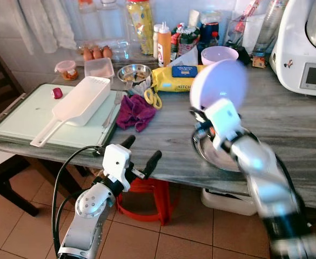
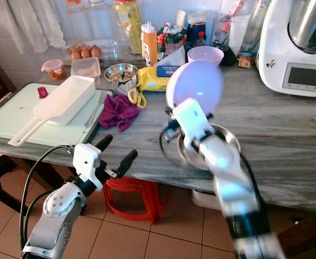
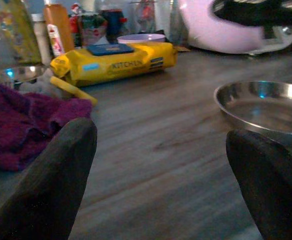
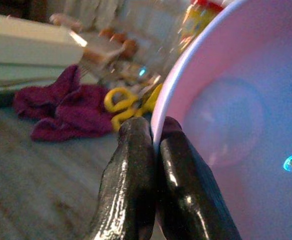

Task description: Setting the table

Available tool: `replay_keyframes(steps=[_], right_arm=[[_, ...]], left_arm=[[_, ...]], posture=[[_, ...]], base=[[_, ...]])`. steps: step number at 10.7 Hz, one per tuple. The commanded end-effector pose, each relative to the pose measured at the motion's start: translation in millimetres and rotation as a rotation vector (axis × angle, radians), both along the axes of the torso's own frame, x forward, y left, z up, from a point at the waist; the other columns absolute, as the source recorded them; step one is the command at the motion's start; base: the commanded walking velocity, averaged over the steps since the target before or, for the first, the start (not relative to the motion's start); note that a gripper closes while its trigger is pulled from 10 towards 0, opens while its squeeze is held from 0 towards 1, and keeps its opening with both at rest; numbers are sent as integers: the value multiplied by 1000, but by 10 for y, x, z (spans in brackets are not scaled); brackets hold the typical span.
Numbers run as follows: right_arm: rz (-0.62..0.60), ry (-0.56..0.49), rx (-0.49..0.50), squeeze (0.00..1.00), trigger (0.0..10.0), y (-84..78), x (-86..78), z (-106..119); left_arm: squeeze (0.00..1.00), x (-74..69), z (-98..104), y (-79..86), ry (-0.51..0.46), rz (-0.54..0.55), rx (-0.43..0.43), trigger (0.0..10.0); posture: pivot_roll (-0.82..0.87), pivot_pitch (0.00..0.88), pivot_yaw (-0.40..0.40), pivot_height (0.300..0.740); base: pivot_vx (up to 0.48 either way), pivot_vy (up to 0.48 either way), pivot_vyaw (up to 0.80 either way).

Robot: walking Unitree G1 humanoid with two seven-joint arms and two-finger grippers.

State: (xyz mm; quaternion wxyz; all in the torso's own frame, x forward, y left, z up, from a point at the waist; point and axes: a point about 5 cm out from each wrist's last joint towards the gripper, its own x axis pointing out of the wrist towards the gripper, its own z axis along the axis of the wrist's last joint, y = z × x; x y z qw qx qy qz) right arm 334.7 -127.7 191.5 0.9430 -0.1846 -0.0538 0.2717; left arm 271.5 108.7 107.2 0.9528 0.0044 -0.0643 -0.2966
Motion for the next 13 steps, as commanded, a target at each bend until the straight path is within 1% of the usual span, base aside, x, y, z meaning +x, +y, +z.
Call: replay_keyframes(steps=[1, 2, 4, 6, 7, 9, 11, 13], right_arm=[[22, 38, 24, 0, 10000, 10, 31, 23], [29, 82, 44, 0, 10000, 21, 72, 27], [108, 143, 56, 0, 10000, 133, 121, 71], [142, 187, 51, 0, 10000, 197, 120, 66], [150, 215, 36, 0, 10000, 209, 129, 48], [156, 273, 47, 0, 10000, 232, 156, 48], [152, 295, 27, 0, 10000, 237, 179, 37], [168, 343, 28, 0, 10000, 256, 180, 5]], left_arm=[[0, -17, 11, 22, -14, -2, 14, 10000], [0, -25, 1, 23, -14, -2, 14, 10000], [0, -33, -29, 27, -8, -2, 10, 10000], [0, -30, -29, 11, -7, -4, 4, 10000], [0, -28, -27, -3, -6, -9, 3, 10000], [0, -25, -6, -19, -11, -14, -2, 10000], [0, -28, 40, -49, -18, -26, -13, 10000], [0, -40, 71, -67, -20, -41, -17, 10000]], posture=[[-191, 78, 50, 740], [-188, 82, 46, 740], [-188, 84, 45, 740], [-190, 86, 43, 740], [-190, 88, 42, 740], [-192, 90, 41, 740], [-193, 92, 41, 740], [-193, 93, 42, 740]], base=[[0, 0, 0], [0, 0, 0], [0, 0, 0], [0, 0, 0], [0, 0, 0], [0, 0, 0], [0, 0, 0], [0, 0, 0]])
